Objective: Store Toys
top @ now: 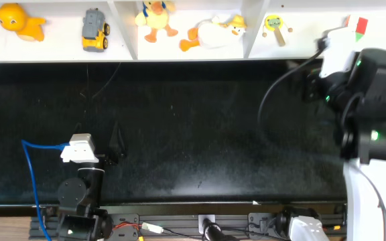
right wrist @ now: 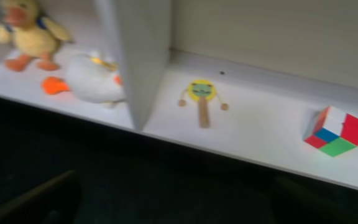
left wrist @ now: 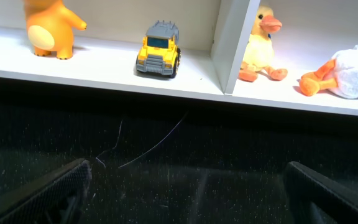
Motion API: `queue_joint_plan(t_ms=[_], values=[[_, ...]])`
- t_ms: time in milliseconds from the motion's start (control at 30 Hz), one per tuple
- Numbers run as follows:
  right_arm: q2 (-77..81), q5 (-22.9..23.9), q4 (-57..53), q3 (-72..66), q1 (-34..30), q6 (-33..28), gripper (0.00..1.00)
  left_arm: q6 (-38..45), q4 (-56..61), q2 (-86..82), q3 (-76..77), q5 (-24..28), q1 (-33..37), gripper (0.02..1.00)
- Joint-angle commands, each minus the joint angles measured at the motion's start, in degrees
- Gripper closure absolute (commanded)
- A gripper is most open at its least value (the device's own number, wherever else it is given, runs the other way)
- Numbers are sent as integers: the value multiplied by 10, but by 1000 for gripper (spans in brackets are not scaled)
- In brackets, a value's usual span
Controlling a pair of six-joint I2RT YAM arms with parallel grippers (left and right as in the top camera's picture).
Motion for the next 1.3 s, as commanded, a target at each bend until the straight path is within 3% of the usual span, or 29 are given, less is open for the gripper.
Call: queue_joint_plan(t_ms=[33, 767, 1300], values=[[-81, -6, -51, -3, 61, 58, 5, 10, 1, -6, -3, 6, 3, 20], [-72, -6, -105, -5, 62, 57, 7, 10, 1, -6, -3, 6, 3, 20], [-174, 14, -105, -10, 62, 56, 5, 10, 1, -6, -3, 6, 3, 20]])
